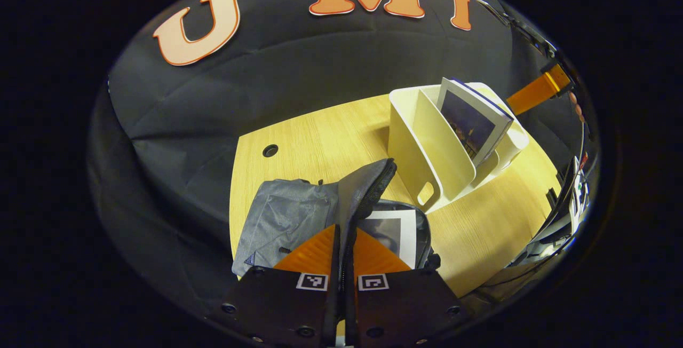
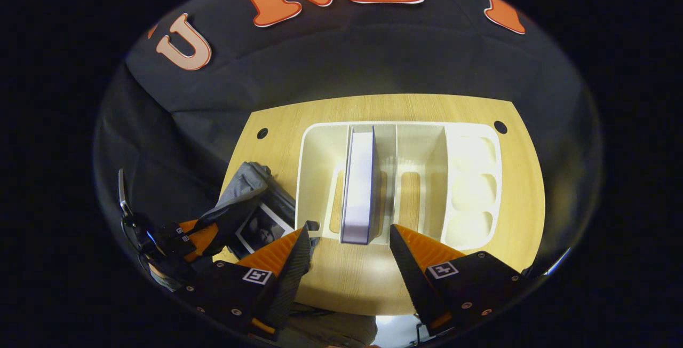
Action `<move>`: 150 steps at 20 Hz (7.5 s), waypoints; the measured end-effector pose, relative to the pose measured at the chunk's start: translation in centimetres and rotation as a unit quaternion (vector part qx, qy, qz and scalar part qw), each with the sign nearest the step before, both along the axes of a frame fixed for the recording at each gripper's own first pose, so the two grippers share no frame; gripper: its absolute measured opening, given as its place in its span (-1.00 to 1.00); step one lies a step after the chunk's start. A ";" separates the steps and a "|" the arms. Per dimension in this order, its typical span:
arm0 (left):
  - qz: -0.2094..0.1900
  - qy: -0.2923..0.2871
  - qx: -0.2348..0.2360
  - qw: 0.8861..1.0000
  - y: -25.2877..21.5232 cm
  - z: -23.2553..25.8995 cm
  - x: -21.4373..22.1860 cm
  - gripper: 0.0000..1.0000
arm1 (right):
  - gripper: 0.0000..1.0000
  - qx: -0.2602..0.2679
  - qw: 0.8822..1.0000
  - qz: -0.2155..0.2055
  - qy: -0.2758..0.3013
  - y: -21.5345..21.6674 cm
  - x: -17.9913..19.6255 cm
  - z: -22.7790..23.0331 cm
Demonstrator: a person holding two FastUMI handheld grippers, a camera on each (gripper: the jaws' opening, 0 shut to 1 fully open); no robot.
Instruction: Open the schoolbag, grab two books from the bookshelf and put them into the schoolbag.
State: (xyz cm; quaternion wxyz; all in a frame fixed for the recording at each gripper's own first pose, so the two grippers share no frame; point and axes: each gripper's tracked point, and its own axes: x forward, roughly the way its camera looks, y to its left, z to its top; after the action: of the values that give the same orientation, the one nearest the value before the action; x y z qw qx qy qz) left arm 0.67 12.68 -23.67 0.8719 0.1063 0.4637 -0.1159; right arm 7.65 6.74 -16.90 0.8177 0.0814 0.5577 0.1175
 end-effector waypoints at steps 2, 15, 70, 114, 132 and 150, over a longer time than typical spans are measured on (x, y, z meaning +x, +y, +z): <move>0.015 0.004 0.002 1.000 -0.1 0.1 -0.3 -0.87 | 0.80 -0.004 1.000 0.011 0.008 0.3 1.1 -0.7; 0.083 0.028 0.015 0.996 -0.2 -0.5 -1.2 -0.87 | 0.49 -0.014 0.995 -0.009 0.097 1.0 5.4 -9.3; -0.134 -0.012 -0.043 0.990 2.4 1.1 0.4 -0.87 | -0.21 0.280 0.926 -0.253 -0.004 15.6 -13.4 -1.7; -0.104 -0.074 -0.064 0.990 -8.6 3.4 -4.2 0.76 | 0.94 0.035 0.961 -0.168 -0.216 2.7 -7.8 -0.5; 0.092 -0.399 -0.130 0.903 -18.4 22.7 0.3 0.92 | 0.93 -0.078 0.873 -0.064 -0.477 -9.1 -2.7 14.6; 0.108 -0.488 -0.106 0.860 -19.7 23.3 -2.5 0.90 | 0.92 -0.042 0.819 -0.050 -0.570 -9.5 -5.6 16.1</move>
State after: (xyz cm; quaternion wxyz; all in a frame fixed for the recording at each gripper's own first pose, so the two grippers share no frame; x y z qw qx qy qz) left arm -1.81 -6.99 -0.40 0.9996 0.0056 -0.0275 -0.0028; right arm 2.02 -2.74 -0.81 0.9969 -0.0067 -0.0082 0.0781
